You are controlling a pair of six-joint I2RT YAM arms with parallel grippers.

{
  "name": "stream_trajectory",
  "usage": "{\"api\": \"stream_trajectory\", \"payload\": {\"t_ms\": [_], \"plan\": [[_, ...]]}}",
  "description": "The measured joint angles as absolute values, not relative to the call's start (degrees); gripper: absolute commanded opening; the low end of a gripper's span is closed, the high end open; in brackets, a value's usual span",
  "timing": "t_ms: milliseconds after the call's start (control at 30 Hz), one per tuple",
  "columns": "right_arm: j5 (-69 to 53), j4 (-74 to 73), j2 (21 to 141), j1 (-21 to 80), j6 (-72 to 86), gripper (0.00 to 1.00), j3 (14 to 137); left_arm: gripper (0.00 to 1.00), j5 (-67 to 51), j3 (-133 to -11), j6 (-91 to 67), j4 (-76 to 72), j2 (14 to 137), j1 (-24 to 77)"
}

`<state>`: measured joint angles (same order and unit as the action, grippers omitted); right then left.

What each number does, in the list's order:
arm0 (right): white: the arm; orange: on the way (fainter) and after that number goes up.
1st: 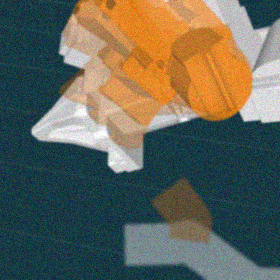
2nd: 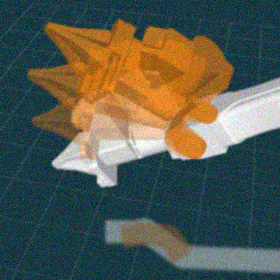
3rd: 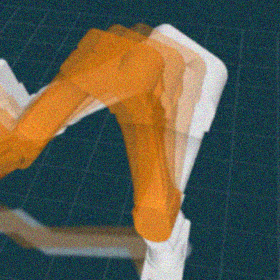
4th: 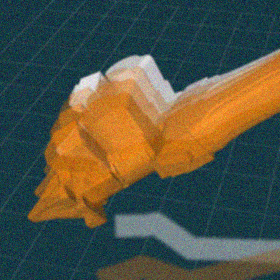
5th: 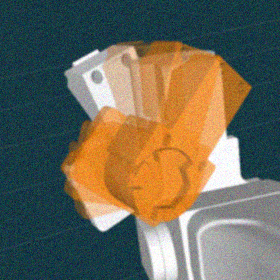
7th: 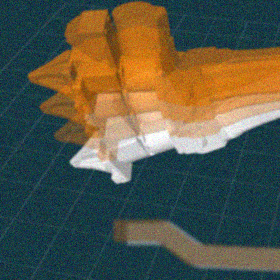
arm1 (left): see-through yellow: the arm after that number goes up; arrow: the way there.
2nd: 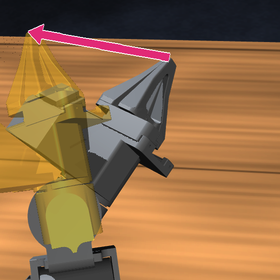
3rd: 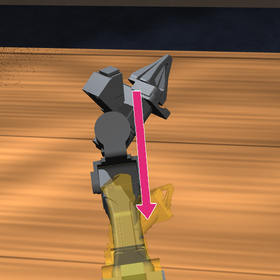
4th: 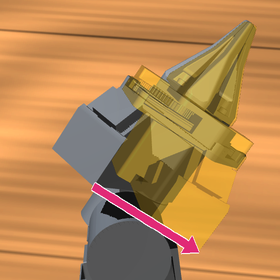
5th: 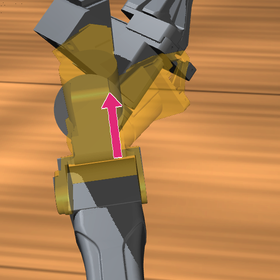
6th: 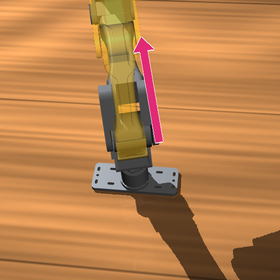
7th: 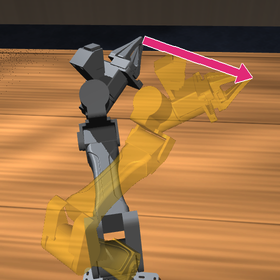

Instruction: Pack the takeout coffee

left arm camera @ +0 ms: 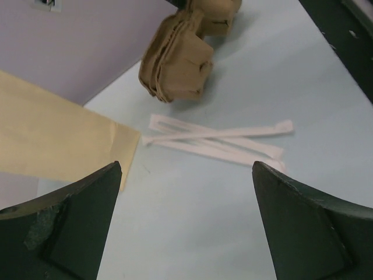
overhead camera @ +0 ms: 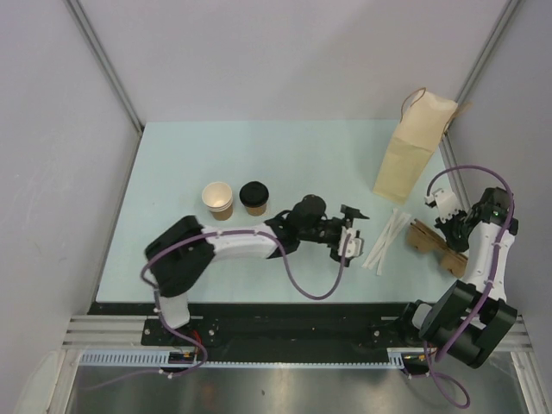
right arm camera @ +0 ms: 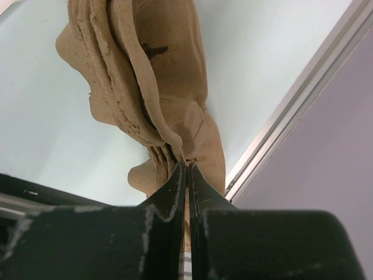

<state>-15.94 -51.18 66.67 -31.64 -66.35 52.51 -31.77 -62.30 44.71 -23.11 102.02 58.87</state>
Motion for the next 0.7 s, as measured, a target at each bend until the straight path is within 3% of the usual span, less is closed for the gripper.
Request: {"api": "stream_trajectory", "payload": {"t_ms": [233,333,467,700], "plan": [[-17.26,-53.17,66.76,-33.15,-68.29,0.0,53.19,0.98,-33.43,-77.23,44.86,-32.77,118.96,61.65],[-17.47,-53.41,67.26,-33.54,-69.08,0.0,54.35,0.91,-35.09,-83.99,43.46,-34.06,123.79,62.11],[-17.58,-53.47,68.49,-34.17,-69.54,0.0,56.18,0.74,-37.08,-90.41,38.98,-34.28,127.79,62.19],[-18.24,-53.47,69.78,-34.74,-71.18,0.0,56.88,0.68,-37.28,-99.63,33.08,-32.95,134.08,62.41]]}}
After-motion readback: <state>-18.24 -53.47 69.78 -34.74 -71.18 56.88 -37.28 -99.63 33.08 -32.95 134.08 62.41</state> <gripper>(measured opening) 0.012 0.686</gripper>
